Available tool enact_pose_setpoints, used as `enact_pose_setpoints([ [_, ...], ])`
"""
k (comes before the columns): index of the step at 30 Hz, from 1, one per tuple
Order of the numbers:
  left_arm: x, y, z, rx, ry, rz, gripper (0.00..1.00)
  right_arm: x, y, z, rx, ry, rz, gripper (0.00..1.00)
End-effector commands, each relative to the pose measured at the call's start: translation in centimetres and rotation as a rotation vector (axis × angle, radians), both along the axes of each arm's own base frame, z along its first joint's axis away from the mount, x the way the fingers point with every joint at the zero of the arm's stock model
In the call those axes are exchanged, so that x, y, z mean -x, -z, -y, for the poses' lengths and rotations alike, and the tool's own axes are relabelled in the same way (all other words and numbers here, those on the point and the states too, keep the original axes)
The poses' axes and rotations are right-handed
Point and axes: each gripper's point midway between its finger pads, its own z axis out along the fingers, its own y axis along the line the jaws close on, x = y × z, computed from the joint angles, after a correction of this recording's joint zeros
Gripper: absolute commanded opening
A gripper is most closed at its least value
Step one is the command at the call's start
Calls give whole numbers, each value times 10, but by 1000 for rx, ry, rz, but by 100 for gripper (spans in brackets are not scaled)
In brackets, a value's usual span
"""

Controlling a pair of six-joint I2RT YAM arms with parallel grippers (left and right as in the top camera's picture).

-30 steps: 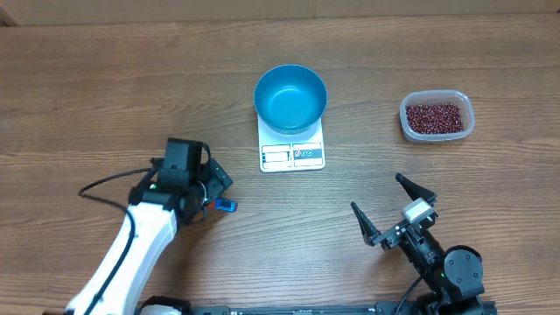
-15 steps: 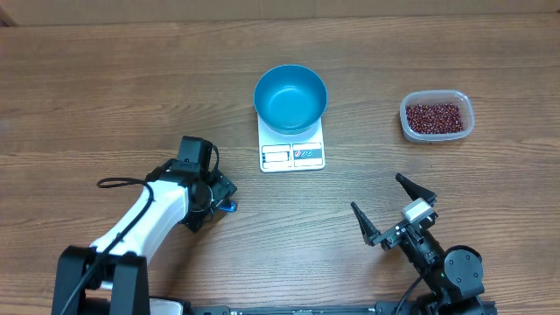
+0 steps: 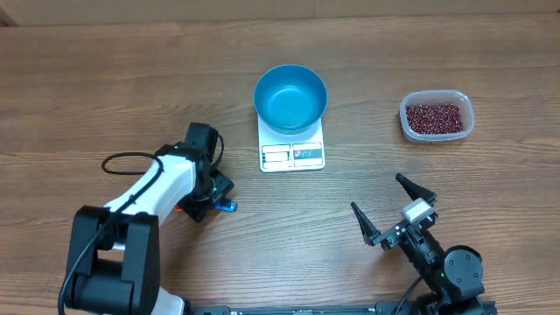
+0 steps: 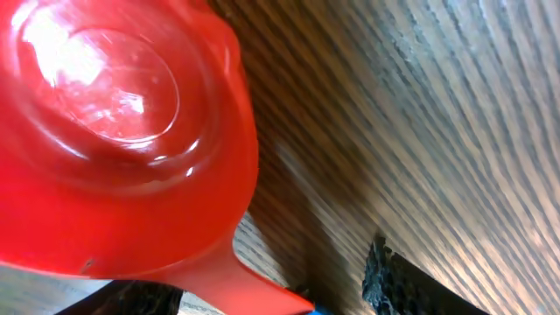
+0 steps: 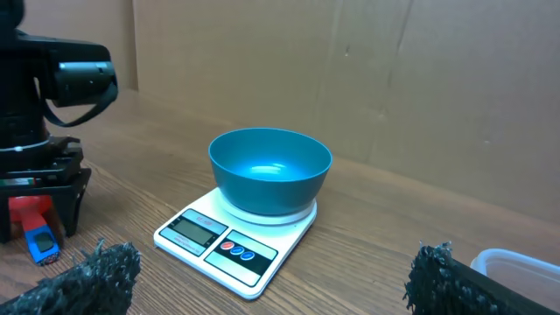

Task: Scoop item into bowl and weigh 150g on scale
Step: 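Lower the left gripper onto the red scoop handle and grasp it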

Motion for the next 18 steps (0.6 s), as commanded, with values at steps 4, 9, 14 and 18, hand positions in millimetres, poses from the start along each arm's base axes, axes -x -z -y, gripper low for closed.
enact_pose_setpoints([
  [4, 2, 13, -21, -52, -78, -49, 61, -1, 2, 1, -8, 7, 0, 100],
  [9, 1, 13, -28, -52, -104, -49, 55, -1, 2, 1, -8, 7, 0, 100],
  [14, 1, 13, -29, -60, -100, -48, 47, -1, 2, 1, -8, 7, 0, 100],
  [18, 1, 13, -29, -60, -97, -48, 39, -1, 2, 1, -8, 7, 0, 100],
])
